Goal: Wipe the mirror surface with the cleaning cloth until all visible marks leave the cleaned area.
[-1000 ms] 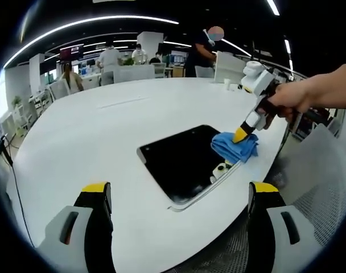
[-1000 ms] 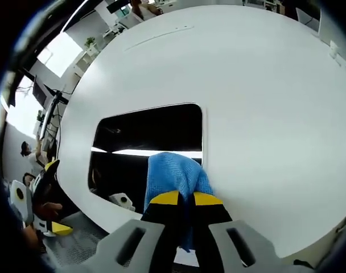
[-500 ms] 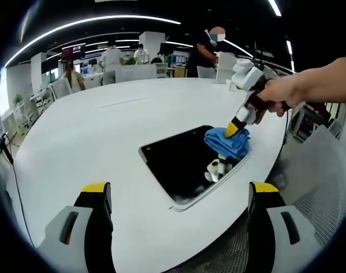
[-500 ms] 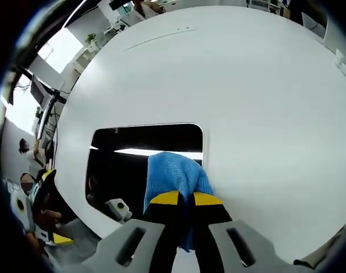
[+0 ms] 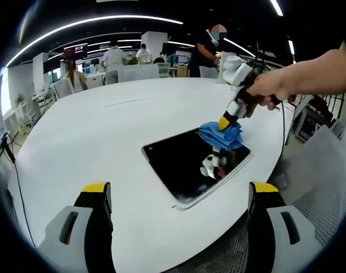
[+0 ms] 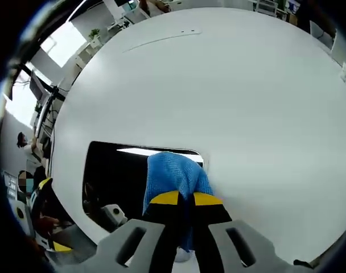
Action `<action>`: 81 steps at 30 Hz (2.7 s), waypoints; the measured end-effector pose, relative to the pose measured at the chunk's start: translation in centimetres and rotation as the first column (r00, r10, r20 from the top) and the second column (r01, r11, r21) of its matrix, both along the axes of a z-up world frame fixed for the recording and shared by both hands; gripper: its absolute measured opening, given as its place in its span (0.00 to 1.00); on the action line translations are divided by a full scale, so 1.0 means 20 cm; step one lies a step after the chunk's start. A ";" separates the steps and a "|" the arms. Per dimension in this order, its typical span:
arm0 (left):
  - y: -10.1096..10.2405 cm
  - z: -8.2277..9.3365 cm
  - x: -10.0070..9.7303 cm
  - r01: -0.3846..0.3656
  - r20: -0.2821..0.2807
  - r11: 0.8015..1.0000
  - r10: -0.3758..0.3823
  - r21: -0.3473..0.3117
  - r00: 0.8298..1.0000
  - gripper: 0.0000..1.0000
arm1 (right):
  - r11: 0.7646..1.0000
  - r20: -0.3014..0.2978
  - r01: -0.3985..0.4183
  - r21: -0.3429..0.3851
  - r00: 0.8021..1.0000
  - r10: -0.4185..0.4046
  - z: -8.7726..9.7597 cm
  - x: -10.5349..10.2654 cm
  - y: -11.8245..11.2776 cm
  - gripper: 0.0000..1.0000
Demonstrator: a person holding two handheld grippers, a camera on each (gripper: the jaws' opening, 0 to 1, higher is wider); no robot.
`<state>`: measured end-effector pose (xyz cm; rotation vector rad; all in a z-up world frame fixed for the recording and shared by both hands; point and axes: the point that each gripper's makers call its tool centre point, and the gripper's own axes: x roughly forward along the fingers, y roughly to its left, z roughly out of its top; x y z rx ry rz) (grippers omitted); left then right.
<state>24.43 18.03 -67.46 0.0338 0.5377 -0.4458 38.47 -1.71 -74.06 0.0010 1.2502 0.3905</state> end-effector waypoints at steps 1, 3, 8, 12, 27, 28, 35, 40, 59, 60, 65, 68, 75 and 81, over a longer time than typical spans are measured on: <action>0.00 0.00 0.00 0.001 0.000 1.000 -0.001 0.001 1.000 0.99 | 1.000 0.002 0.001 0.000 1.000 -0.001 0.00 0.01 0.00 0.01; 0.00 0.00 0.00 0.003 0.001 1.000 -0.003 0.005 1.000 0.99 | 1.000 0.004 0.005 0.000 1.000 -0.005 0.00 0.03 0.00 0.01; 0.00 0.00 0.00 -0.003 -0.001 1.000 0.003 0.004 1.000 0.99 | 1.000 0.008 0.011 -0.001 1.000 -0.011 0.01 0.07 0.01 0.01; 0.00 -0.01 0.00 0.000 0.000 1.000 0.000 0.008 1.000 0.99 | 1.000 0.015 0.015 0.011 1.000 -0.016 0.01 0.10 0.01 0.01; 0.01 -0.01 0.00 -0.005 -0.002 1.000 0.005 0.007 1.000 0.99 | 1.000 0.023 0.001 0.003 1.000 -0.001 0.02 0.16 0.03 0.01; 0.01 -0.01 0.00 -0.006 -0.002 1.000 0.006 0.007 1.000 0.99 | 1.000 0.024 0.002 0.004 1.000 -0.002 0.01 0.17 0.03 0.01; 0.01 -0.01 0.00 -0.010 -0.002 1.000 0.011 0.003 1.000 0.99 | 1.000 0.022 0.007 0.013 1.000 -0.007 0.04 0.13 0.03 0.01; 0.01 0.00 0.00 -0.009 0.010 1.000 0.009 0.013 1.000 0.99 | 0.999 0.046 -0.013 0.037 0.999 0.011 0.07 0.12 0.03 0.01; 0.03 0.00 0.01 -0.020 0.012 1.000 0.019 0.021 1.000 0.99 | 0.997 0.060 0.030 0.071 0.998 -0.034 0.22 0.11 -0.30 0.01; 0.03 0.00 0.01 -0.020 0.012 1.000 0.020 0.022 1.000 0.99 | 0.997 0.061 0.031 0.072 0.998 -0.035 0.22 0.11 -0.31 0.02; 0.04 0.00 0.01 -0.029 0.010 0.999 0.029 0.027 1.000 0.99 | 0.996 0.044 0.043 0.080 0.998 -0.047 0.23 0.08 -0.38 0.02; 0.05 -0.01 0.01 -0.034 0.011 0.999 0.033 0.030 0.999 0.99 | 0.996 0.026 0.039 0.074 0.999 -0.041 0.22 0.06 -0.41 0.02; 0.05 -0.01 0.01 -0.048 -0.002 0.999 0.048 0.017 0.999 0.99 | 0.996 0.000 0.050 0.078 0.999 -0.050 0.15 0.04 -0.44 0.03; 0.06 -0.01 0.02 -0.056 0.001 0.998 0.056 0.030 0.998 0.99 | 0.998 -0.020 0.031 0.054 0.999 -0.030 0.04 0.00 -0.44 0.03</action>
